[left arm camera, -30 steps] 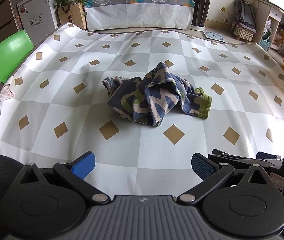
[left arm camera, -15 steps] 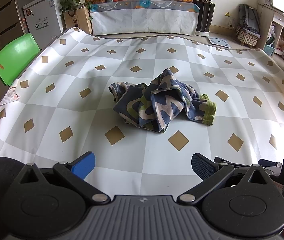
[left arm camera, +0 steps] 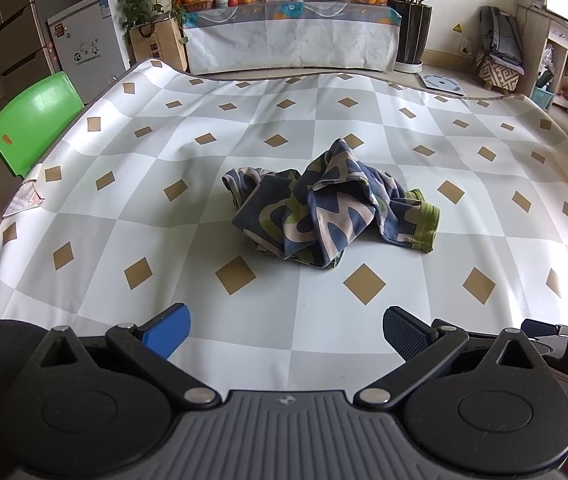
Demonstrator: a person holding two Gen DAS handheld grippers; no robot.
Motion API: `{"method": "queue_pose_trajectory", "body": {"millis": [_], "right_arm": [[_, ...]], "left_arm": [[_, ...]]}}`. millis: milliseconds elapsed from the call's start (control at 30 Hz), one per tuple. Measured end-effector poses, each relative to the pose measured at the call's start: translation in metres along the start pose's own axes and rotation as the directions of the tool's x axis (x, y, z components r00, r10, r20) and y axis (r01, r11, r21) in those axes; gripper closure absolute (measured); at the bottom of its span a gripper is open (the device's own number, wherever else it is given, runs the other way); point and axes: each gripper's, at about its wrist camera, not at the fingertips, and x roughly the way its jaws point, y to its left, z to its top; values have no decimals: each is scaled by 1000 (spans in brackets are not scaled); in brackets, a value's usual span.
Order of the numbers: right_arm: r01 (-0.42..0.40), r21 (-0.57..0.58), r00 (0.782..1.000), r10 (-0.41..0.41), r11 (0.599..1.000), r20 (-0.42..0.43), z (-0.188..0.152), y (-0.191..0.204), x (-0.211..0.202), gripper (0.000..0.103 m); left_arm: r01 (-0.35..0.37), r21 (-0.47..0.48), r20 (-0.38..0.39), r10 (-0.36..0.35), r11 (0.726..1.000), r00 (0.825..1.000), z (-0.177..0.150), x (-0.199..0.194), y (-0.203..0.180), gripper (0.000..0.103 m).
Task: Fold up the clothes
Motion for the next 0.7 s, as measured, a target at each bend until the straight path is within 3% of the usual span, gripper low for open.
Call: {"method": "queue_pose_trajectory", "body": {"millis": [367, 500, 700], "right_arm": [[-6, 5, 1000, 7, 1000, -7, 1, 1, 3, 1], [-38, 11, 999, 38, 999, -9, 0, 1, 3, 1], [-82, 34, 997, 82, 996, -6, 4, 0, 3, 1]], "left_arm": [[16, 15, -67, -15, 1000, 998, 1, 25, 4, 0], [57, -22, -96, -59, 998, 994, -1, 37, 11, 0], [56, -65, -115, -64, 996, 991, 0, 57, 26, 0]]}}
